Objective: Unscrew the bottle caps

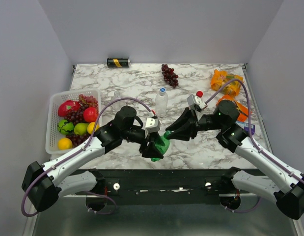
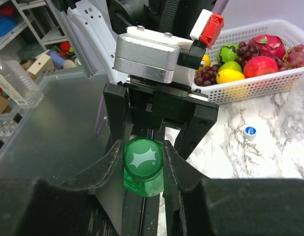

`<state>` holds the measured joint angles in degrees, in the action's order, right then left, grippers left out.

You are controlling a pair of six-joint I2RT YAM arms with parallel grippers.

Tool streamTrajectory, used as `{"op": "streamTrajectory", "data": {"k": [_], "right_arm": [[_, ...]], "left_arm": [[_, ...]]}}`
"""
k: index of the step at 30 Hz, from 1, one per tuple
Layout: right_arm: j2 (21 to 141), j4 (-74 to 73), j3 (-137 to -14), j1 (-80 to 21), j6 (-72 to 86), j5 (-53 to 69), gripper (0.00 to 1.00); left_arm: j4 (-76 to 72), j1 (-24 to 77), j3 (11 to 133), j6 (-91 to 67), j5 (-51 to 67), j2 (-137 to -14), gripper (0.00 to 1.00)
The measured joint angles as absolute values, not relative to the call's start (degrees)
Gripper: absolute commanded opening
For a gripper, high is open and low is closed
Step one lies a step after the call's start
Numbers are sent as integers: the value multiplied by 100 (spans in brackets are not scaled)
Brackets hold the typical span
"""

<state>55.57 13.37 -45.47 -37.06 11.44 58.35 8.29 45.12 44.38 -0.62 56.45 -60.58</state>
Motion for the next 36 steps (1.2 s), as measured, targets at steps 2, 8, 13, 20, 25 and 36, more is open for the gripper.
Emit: {"op": "streamTrajectory", "data": {"k": [2, 8, 13, 20, 25, 36], "right_arm": [[5544, 1262, -4547, -3706, 1116, 5695, 69], [5441, 799, -4552, -3706, 1098, 4991, 89], [5146, 419, -4560, -3706, 1149, 4368, 90], [4652, 71, -4563, -3706, 1800, 2834, 78], [4753, 25, -4560, -3730, 2445, 2165, 72], [5448, 325, -4550, -4066, 3061, 1824, 66]], "left_arm": [[871, 4515, 4447, -14, 5496, -6055, 34], [869, 4539, 4550, 110, 4676, -6053, 34], [908, 4550, 4554, 154, 4095, -6053, 34], [919, 4604, 4554, 121, 2613, -6053, 35], [917, 4683, 4554, -27, 1678, -6114, 35], [921, 4755, 4554, -178, 1181, -6298, 35]]}}
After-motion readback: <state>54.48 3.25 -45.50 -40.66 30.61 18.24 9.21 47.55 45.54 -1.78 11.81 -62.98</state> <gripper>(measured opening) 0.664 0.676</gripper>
